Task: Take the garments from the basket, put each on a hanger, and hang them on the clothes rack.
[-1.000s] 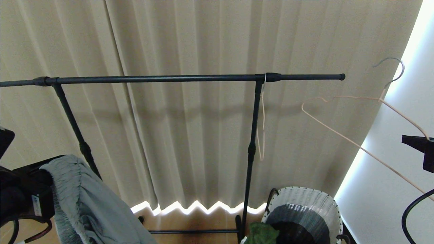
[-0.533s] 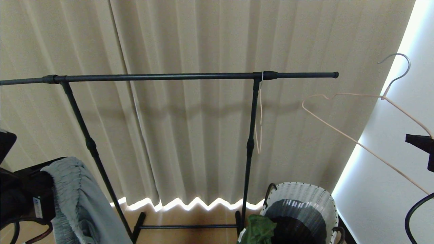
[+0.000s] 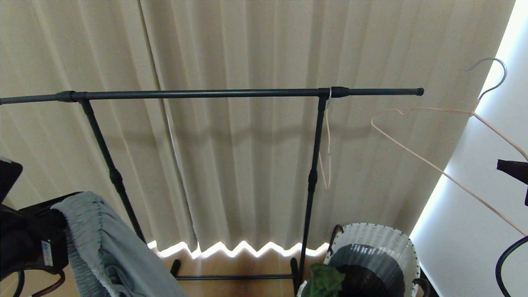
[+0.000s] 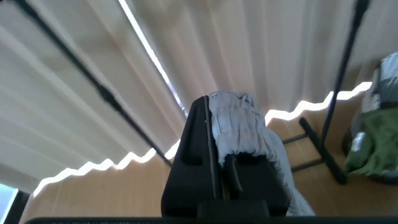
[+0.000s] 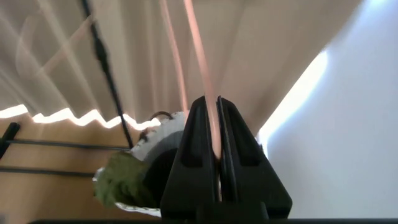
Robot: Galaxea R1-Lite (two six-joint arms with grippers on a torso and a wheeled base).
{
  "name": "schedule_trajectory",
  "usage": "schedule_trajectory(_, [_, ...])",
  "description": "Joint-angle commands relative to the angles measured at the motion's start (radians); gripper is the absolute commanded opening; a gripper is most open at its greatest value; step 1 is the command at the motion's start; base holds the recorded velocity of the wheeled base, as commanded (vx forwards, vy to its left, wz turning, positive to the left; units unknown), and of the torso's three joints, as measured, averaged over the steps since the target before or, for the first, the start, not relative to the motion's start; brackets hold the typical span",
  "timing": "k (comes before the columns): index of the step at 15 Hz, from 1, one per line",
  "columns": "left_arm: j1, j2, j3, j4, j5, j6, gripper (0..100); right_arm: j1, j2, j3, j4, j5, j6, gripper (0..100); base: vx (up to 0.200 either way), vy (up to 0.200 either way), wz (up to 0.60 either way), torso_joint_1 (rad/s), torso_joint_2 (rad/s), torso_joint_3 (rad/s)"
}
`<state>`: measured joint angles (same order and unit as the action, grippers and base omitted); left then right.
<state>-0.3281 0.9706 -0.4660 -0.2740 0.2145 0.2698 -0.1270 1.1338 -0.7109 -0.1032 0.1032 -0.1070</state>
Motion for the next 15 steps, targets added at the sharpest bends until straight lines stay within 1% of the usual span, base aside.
schedule_trajectory(1, [0.0, 0.002, 0.0, -0.001, 0.0, 0.0, 0, 0.0, 0.0, 0.001, -0.001, 0.001, 0.0, 0, 0.0, 0.2, 0.0, 0.002, 0.0, 0.002])
schedule_trajectory(4, [0.0, 0.002, 0.0, -0.001, 0.0, 0.0, 0, 0.001, -0.002, -0.001, -0.001, 0.013, 0.0, 0, 0.0, 0.2, 0.0, 0.001, 0.0, 0.004])
schedule_trajectory(10, [0.0, 0.003, -0.002, -0.001, 0.0, 0.0, 0, 0.02, -0.005, -0.001, -0.001, 0.013, 0.0, 0, 0.0, 0.2, 0.0, 0.003, 0.0, 0.001])
schedule_trajectory(14, [0.0, 0.003, 0.001, -0.001, 0.0, 0.002, 0, 0.032, -0.002, -0.001, -0.001, 0.013, 0.0, 0, 0.0, 0.0, 0.0, 0.0, 0.0, 0.0])
schedule_trajectory(15, [0.0, 0.005, 0.01, 0.001, 0.0, 0.002, 0, 0.069, -0.002, -0.004, -0.001, 0.012, -0.002, 0, 0.0, 0.0, 0.0, 0.0, 0.0, 0.0])
